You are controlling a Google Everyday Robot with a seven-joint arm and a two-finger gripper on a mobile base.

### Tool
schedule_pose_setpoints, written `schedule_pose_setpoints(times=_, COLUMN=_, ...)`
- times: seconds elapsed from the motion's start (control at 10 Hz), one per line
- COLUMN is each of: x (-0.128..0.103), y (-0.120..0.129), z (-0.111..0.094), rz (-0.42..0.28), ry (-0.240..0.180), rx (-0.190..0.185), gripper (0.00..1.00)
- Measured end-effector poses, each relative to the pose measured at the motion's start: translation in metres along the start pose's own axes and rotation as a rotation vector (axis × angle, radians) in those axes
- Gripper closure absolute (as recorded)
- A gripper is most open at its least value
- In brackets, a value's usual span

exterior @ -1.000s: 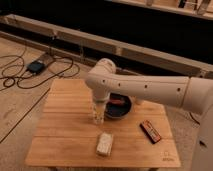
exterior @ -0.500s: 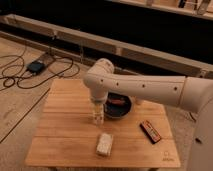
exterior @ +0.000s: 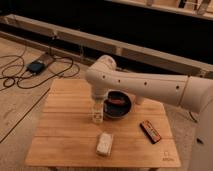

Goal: Place the bottle in the ceramic bowl

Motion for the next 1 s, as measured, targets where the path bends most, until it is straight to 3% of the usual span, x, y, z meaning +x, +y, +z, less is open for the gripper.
schedule_pose_setpoints(times=0.4, x=-0.03, y=0.033, z=-0.042, rz=0.091, ry=0.065, rx=-0.041, gripper=1.0)
schedule_pose_setpoints(times=0.7, x=-0.056, y=0.047, z=-0.059, rz=0.148, ry=0.083, rx=-0.059, gripper=1.0)
schedule_pose_setpoints(times=1.0, x=-0.09, y=0.06, z=-0.06, rz=0.226, ry=0.088, rx=-0.064, gripper=1.0)
